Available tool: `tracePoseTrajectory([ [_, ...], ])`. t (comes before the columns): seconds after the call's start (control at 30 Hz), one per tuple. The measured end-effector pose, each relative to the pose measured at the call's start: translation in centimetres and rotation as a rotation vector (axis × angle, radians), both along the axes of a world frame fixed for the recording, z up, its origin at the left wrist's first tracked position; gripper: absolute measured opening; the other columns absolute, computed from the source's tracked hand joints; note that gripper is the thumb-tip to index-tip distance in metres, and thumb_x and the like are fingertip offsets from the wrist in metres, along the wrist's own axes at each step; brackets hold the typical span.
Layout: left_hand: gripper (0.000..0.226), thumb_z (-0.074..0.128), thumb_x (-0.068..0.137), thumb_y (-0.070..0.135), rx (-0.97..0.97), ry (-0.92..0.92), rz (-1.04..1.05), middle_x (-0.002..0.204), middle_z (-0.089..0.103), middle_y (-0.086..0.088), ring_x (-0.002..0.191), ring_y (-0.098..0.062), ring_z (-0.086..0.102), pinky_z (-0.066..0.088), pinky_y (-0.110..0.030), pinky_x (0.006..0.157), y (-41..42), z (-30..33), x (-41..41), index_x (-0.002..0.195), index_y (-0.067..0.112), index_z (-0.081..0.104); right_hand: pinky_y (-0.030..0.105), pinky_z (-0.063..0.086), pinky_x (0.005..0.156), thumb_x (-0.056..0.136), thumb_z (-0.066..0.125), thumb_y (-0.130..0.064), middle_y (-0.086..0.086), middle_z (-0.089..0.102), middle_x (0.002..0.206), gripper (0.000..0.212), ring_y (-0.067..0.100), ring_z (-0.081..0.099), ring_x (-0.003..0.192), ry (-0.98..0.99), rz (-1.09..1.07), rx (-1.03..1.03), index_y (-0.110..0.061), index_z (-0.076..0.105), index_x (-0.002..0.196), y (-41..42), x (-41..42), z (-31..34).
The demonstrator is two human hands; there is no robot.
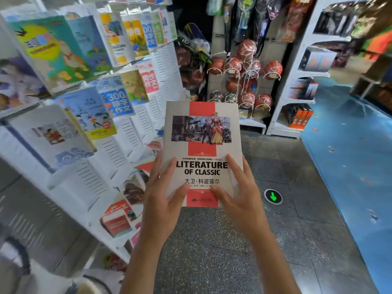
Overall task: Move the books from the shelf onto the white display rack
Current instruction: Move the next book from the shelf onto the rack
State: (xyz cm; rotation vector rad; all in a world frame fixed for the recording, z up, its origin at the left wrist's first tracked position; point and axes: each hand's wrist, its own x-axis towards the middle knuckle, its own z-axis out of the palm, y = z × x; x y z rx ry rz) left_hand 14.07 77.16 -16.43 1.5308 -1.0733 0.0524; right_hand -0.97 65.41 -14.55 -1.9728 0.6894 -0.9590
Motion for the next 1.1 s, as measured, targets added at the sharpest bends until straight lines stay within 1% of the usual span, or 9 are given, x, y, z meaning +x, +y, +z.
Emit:
tracePoseTrajectory([
  [0.17,0.062,0.058,0.092,0.047,0.006,-0.027,-0.023,0.158,0.019,0.022,0.149,-0.005,0.022,0.039,-0.036,0.114,-8.3,-0.3,2.1,0.144,0.016,0.046,0.048,0.037,0.115,0.079,0.07,-0.052,-0.008,0.023,0.161,0.082,0.008,0.027,0.146,-0.043,-0.019,0.037,-0.031,0.038,0.151,-7.9,2.0,-1.1],
  [0.3,0.06,0.057,0.092,0.047,-0.006,-0.028,-0.037,0.162,0.022,0.015,0.15,-0.007,0.022,0.039,-0.041,0.115,-16.8,-0.1,4.6,0.144,0.021,0.044,0.048,0.034,0.117,0.081,0.068,-0.053,-0.004,0.023,0.161,0.081,0.008,0.025,0.148,-0.058,0.002,0.013,-0.031,0.037,0.151,-16.6,4.3,-1.0],
  [0.37,0.057,0.059,0.093,0.046,-0.024,-0.034,-0.042,0.16,0.018,0.026,0.15,-0.005,0.021,0.039,-0.032,0.115,-21.5,0.8,5.8,0.143,0.026,0.041,0.048,0.032,0.118,0.082,0.068,-0.054,-0.003,0.023,0.162,0.079,0.008,0.023,0.148,-0.065,0.012,-0.009,-0.032,0.037,0.151,-21.6,5.5,-0.1],
  [0.57,0.057,0.061,0.092,0.044,-0.032,-0.01,0.012,0.16,0.02,0.016,0.149,-0.001,0.021,0.033,-0.019,0.114,-33.5,2.4,9.2,0.142,0.029,0.041,0.009,0.018,0.109,0.081,0.065,-0.052,-0.005,0.021,0.163,0.071,-0.011,0.007,0.146,-0.045,0.055,-0.043,-0.046,0.033,0.144,-33.9,9.7,2.2],
  [0.63,0.06,0.064,0.09,0.043,-0.023,-0.008,0.028,0.16,0.019,0.019,0.147,0.005,0.021,0.032,-0.011,0.111,-36.0,2.0,10.4,0.143,0.026,0.041,0.008,0.018,0.107,0.081,0.064,-0.055,-0.007,0.021,0.163,0.071,-0.011,0.007,0.146,-0.015,0.075,-0.053,-0.048,0.032,0.143,-36.7,11.2,1.9],
  [0.8,0.055,0.06,0.092,0.042,0.001,0.067,0.059,0.159,0.016,0.031,0.149,0.0,0.02,0.044,-0.046,0.111,-40.5,1.0,14.8,0.143,0.036,0.04,0.004,0.015,0.102,0.082,0.063,-0.055,-0.012,0.017,0.163,0.069,-0.017,0.003,0.142,0.011,0.146,-0.032,-0.052,0.029,0.142,-42.1,16.2,0.9],
  [0.87,0.055,0.062,0.093,0.038,0.001,0.099,0.066,0.159,0.016,0.031,0.148,0.001,0.02,0.046,-0.044,0.109,-42.2,0.6,16.8,0.143,0.035,0.041,-0.001,0.014,0.1,0.082,0.062,-0.058,-0.013,0.017,0.163,0.069,-0.018,0.003,0.142,0.038,0.158,-0.041,-0.052,0.028,0.143,-44.1,18.6,0.6],
  [1.03,0.054,0.062,0.093,0.042,-0.004,0.082,0.096,0.159,0.017,0.031,0.148,0.001,0.02,0.036,-0.016,0.111,-46.9,-0.2,23.3,0.142,0.032,0.042,0.025,0.021,0.115,0.085,0.064,-0.056,-0.012,0.018,0.164,0.072,-0.005,0.008,0.148,0.042,0.17,-0.062,-0.046,0.03,0.148,-49.1,25.1,-0.3],
  [1.1,0.056,0.061,0.092,0.042,0.003,0.075,0.086,0.159,0.018,0.027,0.149,-0.002,0.019,0.035,-0.013,0.11,-49.3,0.3,26.2,0.142,0.032,0.042,0.023,0.019,0.113,0.083,0.063,-0.057,-0.012,0.02,0.163,0.072,-0.009,0.005,0.147,0.038,0.152,-0.054,-0.048,0.03,0.146,-51.2,27.9,0.4],
])
